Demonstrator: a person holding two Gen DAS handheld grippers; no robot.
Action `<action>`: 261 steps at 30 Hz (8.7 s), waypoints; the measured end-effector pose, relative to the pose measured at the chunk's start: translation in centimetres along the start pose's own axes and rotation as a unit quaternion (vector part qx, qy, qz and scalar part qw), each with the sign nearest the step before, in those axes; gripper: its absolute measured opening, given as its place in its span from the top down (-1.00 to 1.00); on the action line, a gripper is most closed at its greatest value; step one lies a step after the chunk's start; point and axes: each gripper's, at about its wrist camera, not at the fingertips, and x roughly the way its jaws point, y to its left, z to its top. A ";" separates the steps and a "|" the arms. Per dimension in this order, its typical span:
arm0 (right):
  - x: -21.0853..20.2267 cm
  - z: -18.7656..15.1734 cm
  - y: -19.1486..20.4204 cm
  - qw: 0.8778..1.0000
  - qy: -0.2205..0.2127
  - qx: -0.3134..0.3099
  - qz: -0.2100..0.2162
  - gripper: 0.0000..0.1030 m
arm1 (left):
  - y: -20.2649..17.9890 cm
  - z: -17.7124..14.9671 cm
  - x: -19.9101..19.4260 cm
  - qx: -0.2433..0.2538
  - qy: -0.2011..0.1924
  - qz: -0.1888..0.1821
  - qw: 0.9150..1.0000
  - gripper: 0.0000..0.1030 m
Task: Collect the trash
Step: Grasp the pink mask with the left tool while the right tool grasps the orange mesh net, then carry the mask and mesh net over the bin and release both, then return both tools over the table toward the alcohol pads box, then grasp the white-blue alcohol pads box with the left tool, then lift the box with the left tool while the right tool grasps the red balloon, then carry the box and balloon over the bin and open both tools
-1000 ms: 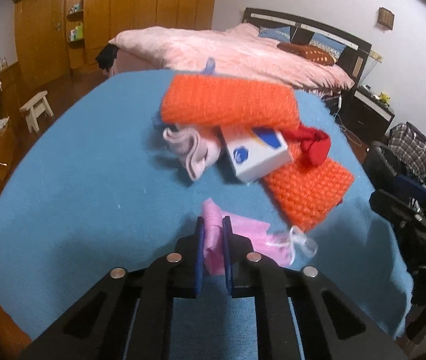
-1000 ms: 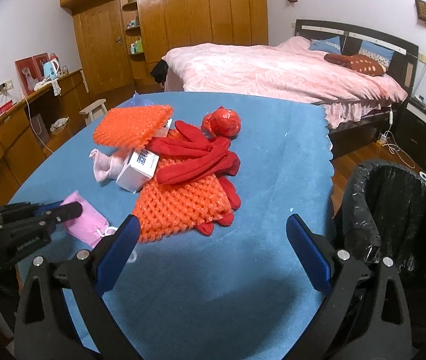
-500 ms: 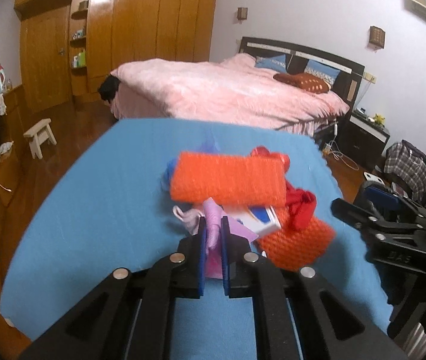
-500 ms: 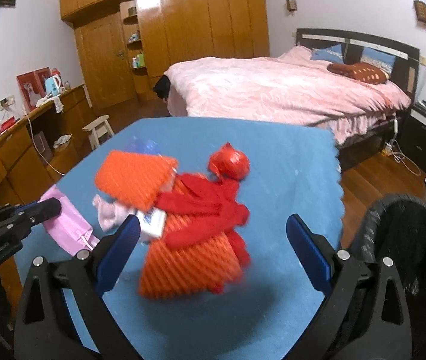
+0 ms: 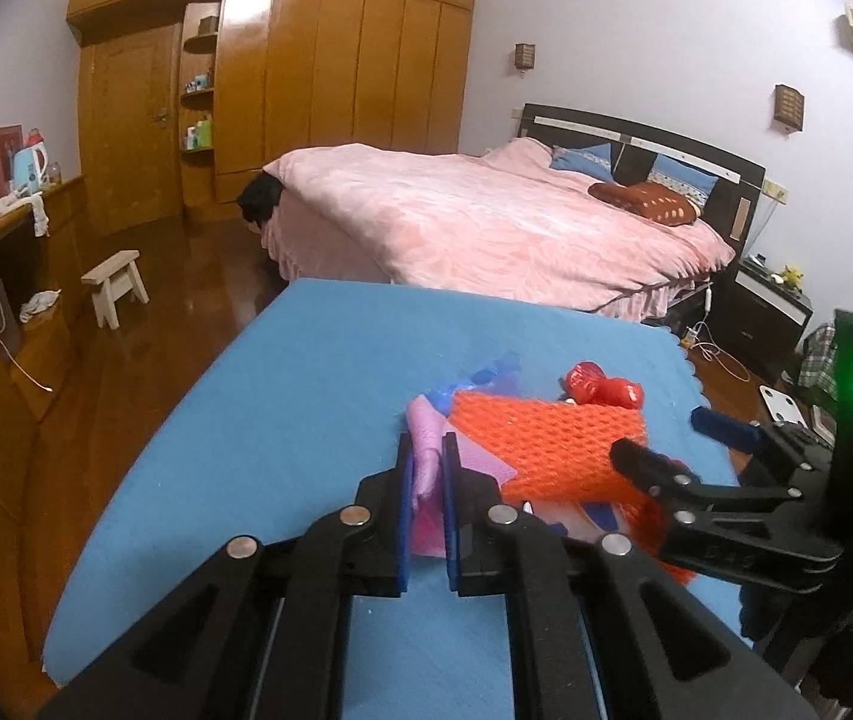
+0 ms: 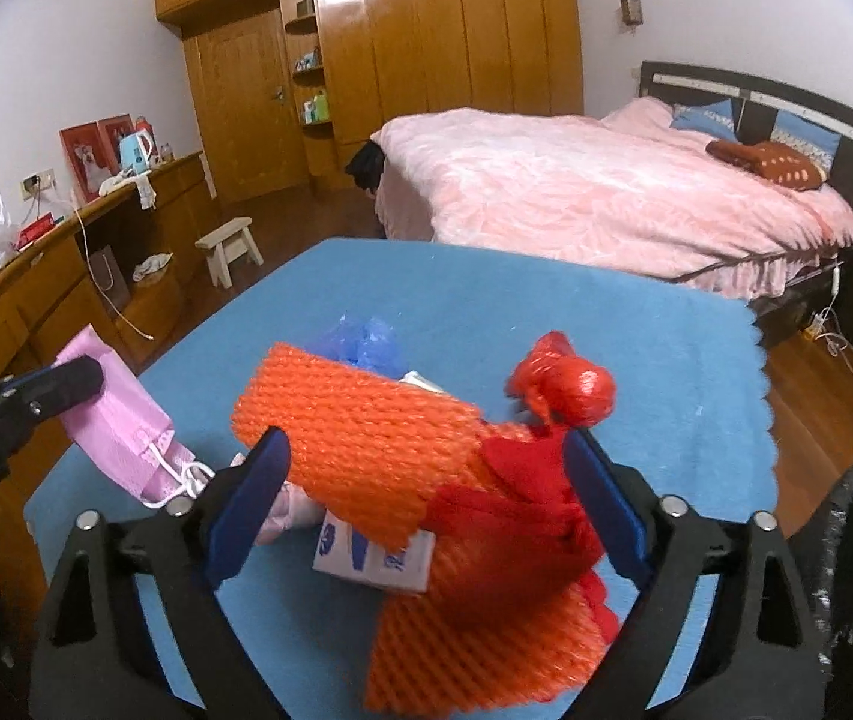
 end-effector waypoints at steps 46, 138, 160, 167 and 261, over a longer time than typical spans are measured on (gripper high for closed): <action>-13.7 0.7 -9.3 0.997 -0.055 0.047 -0.033 0.72 | -12.2 3.4 -2.3 0.049 -0.046 -0.087 0.994 0.84; -10.9 -4.1 -11.7 0.993 -0.038 0.077 -0.087 -0.88 | -9.9 -1.4 1.3 0.061 -0.010 0.007 0.998 -0.86; -5.8 -5.7 -11.2 0.995 0.007 0.065 -0.077 -0.88 | -10.0 -4.3 9.0 0.037 0.086 -0.033 0.995 -0.20; -4.8 -5.8 -11.4 0.995 0.014 0.067 -0.073 -0.88 | -9.6 -4.2 10.2 0.015 0.096 -0.040 0.995 -0.33; -10.1 -0.7 -11.3 0.997 -0.021 0.067 0.029 0.74 | -13.2 -2.2 4.7 0.061 0.058 -0.061 0.995 -0.07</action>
